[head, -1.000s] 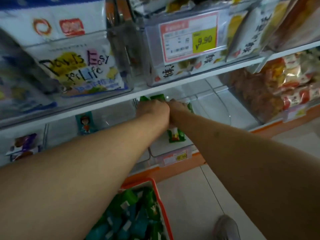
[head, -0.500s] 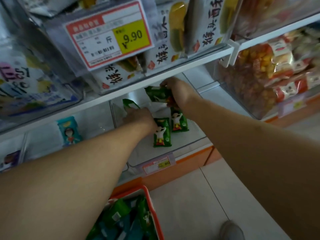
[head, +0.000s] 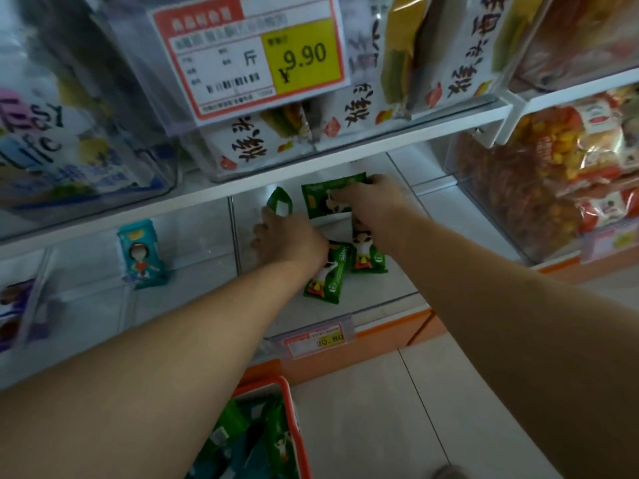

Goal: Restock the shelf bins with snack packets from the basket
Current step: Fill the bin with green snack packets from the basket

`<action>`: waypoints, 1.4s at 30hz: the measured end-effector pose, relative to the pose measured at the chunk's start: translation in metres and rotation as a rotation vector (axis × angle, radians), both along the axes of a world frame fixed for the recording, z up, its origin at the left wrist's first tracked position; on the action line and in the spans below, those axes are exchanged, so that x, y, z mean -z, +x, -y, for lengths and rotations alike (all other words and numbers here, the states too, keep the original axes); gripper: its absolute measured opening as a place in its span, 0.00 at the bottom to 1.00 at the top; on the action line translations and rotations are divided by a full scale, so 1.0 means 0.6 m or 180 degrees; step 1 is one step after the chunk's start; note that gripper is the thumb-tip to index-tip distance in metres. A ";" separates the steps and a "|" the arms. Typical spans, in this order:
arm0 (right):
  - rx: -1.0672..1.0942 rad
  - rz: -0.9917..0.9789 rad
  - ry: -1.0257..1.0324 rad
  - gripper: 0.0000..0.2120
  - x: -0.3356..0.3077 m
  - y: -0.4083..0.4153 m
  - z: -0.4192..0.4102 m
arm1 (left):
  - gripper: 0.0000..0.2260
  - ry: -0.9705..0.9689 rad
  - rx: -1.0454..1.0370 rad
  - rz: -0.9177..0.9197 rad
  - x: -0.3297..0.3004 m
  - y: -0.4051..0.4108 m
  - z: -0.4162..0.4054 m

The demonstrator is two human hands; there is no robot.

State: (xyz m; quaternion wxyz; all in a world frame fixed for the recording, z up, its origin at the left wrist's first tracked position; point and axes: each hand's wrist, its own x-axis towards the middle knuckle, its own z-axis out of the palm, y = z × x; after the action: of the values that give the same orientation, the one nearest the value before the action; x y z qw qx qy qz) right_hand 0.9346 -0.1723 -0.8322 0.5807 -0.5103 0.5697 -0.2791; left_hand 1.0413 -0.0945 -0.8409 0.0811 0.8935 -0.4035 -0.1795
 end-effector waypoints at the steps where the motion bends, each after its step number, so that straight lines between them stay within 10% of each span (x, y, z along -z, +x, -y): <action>1: 0.0001 -0.0153 -0.0108 0.07 0.003 0.004 0.005 | 0.20 0.0030 0.0149 0.0125 0.002 -0.001 -0.007; 7: -0.0628 -0.1369 -0.0623 0.16 0.011 0.040 0.019 | 0.24 0.0122 0.0944 0.0100 0.017 -0.002 -0.040; 12: -0.0482 -0.1092 -0.0306 0.21 0.016 0.052 0.018 | 0.23 -0.0870 0.0061 -0.0792 -0.003 -0.007 -0.035; 18: -0.0170 0.0222 0.0090 0.14 0.013 0.038 0.018 | 0.30 0.0102 -0.0988 -0.0887 0.039 0.028 0.034; 29: -0.0477 -0.0301 0.0139 0.12 0.015 0.031 0.015 | 0.12 -0.0841 -0.1407 -0.2221 0.029 0.021 0.039; 42: -0.1139 -0.0361 -0.0756 0.34 0.014 0.094 0.005 | 0.17 -0.1783 -0.1837 -0.1714 -0.027 0.036 0.049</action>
State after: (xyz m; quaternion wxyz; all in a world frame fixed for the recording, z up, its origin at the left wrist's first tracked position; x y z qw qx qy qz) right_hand 0.9909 -0.1756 -0.8405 0.5238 -0.6830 0.4649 -0.2075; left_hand 1.0630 -0.1240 -0.8250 0.4666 0.8346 -0.1365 -0.2591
